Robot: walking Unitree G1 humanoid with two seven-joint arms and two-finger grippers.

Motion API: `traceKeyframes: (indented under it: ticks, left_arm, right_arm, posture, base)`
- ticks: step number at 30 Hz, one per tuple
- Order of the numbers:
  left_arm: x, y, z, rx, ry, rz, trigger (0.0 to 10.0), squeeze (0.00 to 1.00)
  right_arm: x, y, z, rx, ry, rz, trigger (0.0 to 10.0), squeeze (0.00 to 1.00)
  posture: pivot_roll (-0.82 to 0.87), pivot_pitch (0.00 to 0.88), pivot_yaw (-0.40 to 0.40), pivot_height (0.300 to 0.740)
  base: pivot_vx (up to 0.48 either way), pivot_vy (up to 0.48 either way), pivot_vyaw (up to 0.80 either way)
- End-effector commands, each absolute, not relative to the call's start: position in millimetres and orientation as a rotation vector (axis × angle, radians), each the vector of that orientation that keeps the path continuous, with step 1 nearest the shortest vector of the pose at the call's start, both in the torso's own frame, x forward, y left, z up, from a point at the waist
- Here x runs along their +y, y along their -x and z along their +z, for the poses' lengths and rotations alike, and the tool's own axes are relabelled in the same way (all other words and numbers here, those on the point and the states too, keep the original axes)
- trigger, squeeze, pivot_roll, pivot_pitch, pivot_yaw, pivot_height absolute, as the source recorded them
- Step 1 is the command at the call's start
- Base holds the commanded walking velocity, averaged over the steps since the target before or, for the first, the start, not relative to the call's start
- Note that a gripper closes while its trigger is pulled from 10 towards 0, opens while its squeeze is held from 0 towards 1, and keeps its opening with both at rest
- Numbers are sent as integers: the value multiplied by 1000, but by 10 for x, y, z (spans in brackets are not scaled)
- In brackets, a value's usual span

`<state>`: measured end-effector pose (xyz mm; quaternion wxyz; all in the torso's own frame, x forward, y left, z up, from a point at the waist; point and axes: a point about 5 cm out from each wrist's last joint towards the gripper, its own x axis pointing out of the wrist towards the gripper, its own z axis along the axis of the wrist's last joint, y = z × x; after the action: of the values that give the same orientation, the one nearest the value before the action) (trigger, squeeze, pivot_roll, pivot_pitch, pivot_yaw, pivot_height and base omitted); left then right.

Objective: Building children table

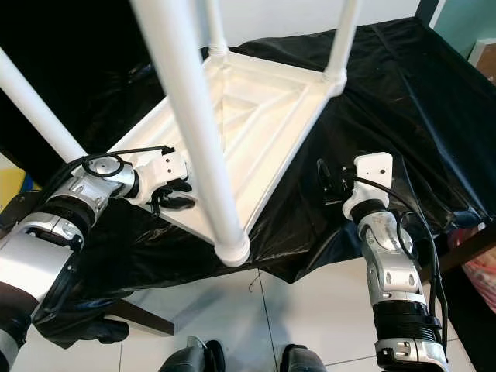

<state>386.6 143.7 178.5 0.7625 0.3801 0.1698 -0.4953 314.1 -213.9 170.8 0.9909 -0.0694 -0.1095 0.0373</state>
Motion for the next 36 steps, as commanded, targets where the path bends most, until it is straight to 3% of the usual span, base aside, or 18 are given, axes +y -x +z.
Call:
traceKeyframes:
  ticks: [1,13,25,26,31,32,36]
  left_arm:
    - [1619,-3868,1708,403,-726,-978,0,0]
    - [1800,-3863,1716,288,-536,-849,0,0]
    - [1474,-3783,1595,157,-392,-875,0,0]
    - [1448,-3759,1566,150,-374,-878,10000,0]
    - [1487,-3715,1592,114,-278,-866,10000,0]
    - [1527,-3706,1633,95,-246,-859,10000,1000]
    - [1618,-3641,1724,41,-195,-841,10000,1000]
  right_arm:
    - [-2108,-3141,1690,-208,133,80,10000,0]
    - [-2059,-3177,1719,-214,118,79,10000,0]
    - [-1996,-3229,1717,-216,103,87,10000,0]
    - [-1989,-3229,1720,-219,99,88,10000,0]
    - [-2033,-3203,1725,-233,82,66,10000,0]
    - [-2047,-3183,1724,-236,78,60,10000,0]
    - [-2056,-3104,1708,-238,71,72,10000,0]
  posture:
    - [-91,188,81,740]
    - [-83,176,75,740]
    - [-71,157,64,740]
    - [-71,152,65,740]
    - [-71,138,64,740]
    - [-71,137,64,740]
    - [-70,128,58,740]
  base:
    - [0,0,0]
    - [0,0,0]
    - [0,0,0]
    - [0,0,0]
    - [0,0,0]
    - [0,0,0]
    - [0,0,0]
